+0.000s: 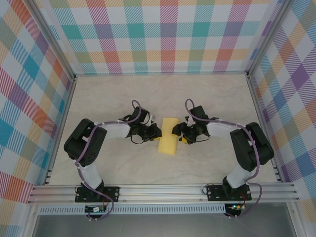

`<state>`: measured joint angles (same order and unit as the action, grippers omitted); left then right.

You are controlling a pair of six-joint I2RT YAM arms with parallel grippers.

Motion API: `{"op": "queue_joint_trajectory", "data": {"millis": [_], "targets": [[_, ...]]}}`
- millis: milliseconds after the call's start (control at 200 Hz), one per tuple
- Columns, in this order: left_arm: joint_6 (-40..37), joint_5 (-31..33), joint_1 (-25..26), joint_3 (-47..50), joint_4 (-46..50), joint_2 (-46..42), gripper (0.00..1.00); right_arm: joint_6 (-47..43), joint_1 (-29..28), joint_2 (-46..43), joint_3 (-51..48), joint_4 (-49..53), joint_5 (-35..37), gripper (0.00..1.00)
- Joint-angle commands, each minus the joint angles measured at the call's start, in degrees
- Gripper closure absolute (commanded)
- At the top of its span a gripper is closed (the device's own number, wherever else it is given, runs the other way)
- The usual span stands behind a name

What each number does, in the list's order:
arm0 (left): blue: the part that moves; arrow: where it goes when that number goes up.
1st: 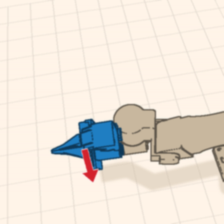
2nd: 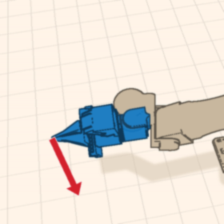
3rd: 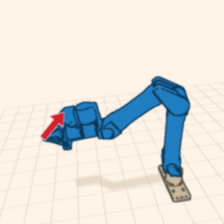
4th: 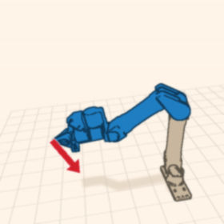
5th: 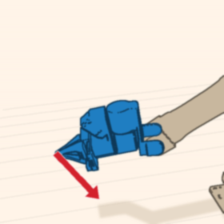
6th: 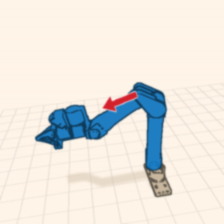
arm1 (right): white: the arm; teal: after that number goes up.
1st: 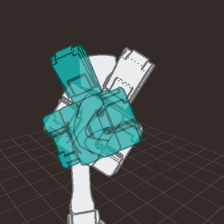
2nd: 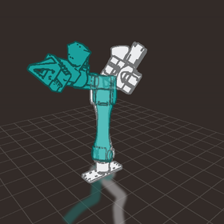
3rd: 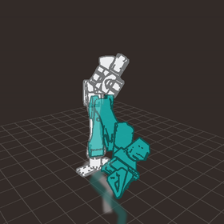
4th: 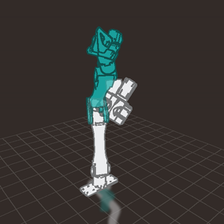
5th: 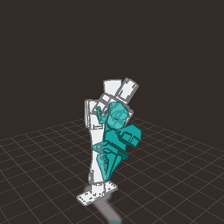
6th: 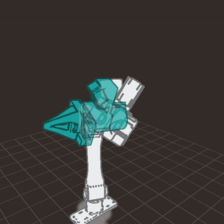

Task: Fold a paper plane with a square sheet of paper (pick it up from the middle)
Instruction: Fold the square sheet of paper in half at the center of the table.

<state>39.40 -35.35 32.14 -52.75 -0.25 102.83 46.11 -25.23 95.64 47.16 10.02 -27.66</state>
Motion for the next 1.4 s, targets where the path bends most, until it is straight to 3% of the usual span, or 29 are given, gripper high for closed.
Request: {"op": "queue_joint_trajectory", "data": {"millis": [0,170,240,465,825,1395], "targets": [[-0.6,-1.4,0.6,-0.8,-0.3,0.3,0.90,0.2,-0.4,1.2,1.7,-0.2,-0.1,0.39],[-0.5,-1.4,0.7,-0.9,-0.4,0.7,0.89,-0.8,-0.4,2.2,2.1,1.6,1.3,0.42],[-0.5,-0.9,0.6,-0.9,0.1,0.5,0.84,-1.3,-0.4,2.2,2.7,4.5,3.5,0.43],[-0.7,7.8,0.6,0.3,5.0,-4.6,0.69,-3.4,-1.1,3.3,4.7,10.2,7.4,0.43],[-1.2,17.7,0.6,1.0,11.0,-12.8,0.67,-5.6,-4.6,9.4,14.6,23.8,16.0,0.41],[-0.7,16.7,0.6,1.9,9.9,-12.4,0.65,-1.4,-4.6,6.6,12.9,23.9,18.4,0.45]]}}
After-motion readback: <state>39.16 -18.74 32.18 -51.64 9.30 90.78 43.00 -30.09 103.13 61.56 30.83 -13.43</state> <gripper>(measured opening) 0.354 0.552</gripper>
